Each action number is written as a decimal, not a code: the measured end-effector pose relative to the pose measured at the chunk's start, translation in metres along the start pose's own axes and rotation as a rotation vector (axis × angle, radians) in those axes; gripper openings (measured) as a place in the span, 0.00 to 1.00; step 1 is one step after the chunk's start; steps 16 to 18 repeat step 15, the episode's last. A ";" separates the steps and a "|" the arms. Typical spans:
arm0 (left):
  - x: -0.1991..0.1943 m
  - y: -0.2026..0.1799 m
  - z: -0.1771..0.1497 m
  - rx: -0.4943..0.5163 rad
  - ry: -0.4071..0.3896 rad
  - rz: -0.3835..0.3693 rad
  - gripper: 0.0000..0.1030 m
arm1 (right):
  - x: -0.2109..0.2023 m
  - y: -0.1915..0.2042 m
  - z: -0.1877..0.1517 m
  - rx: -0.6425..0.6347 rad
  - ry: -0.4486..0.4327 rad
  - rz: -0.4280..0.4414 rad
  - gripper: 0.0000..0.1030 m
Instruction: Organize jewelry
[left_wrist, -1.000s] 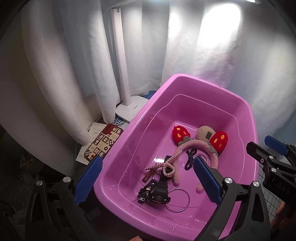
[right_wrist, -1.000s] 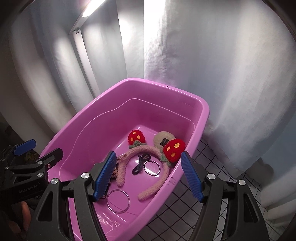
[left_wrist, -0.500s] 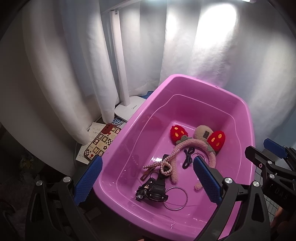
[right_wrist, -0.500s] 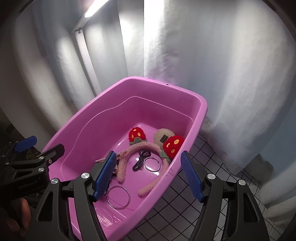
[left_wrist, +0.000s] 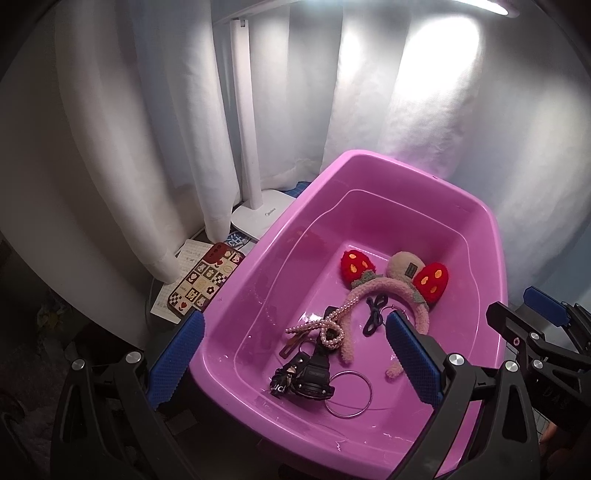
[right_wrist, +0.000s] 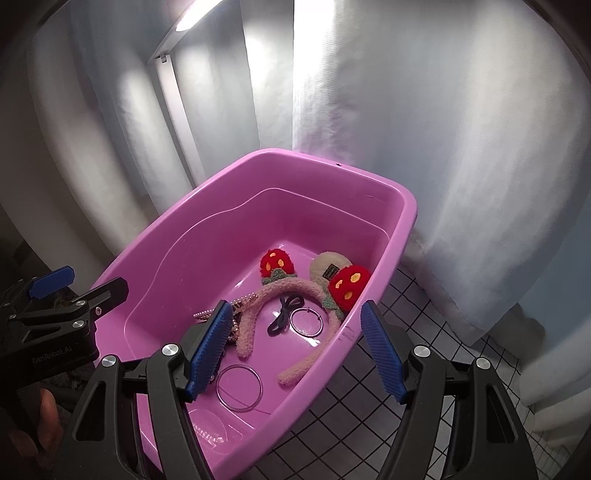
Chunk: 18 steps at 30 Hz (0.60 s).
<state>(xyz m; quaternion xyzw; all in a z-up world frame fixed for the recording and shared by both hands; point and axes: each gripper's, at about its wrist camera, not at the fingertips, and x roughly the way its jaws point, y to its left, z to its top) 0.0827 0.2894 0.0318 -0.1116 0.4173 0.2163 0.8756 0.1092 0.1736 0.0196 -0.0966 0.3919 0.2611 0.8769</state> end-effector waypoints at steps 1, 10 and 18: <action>0.000 0.000 0.000 0.001 0.000 -0.003 0.94 | 0.000 0.001 0.000 0.000 -0.001 0.000 0.67; -0.003 -0.006 -0.001 0.025 0.004 0.019 0.94 | -0.001 0.002 -0.001 -0.004 -0.003 0.000 0.67; -0.006 -0.002 -0.001 0.015 -0.002 0.014 0.94 | -0.002 0.004 -0.001 -0.003 -0.006 -0.001 0.67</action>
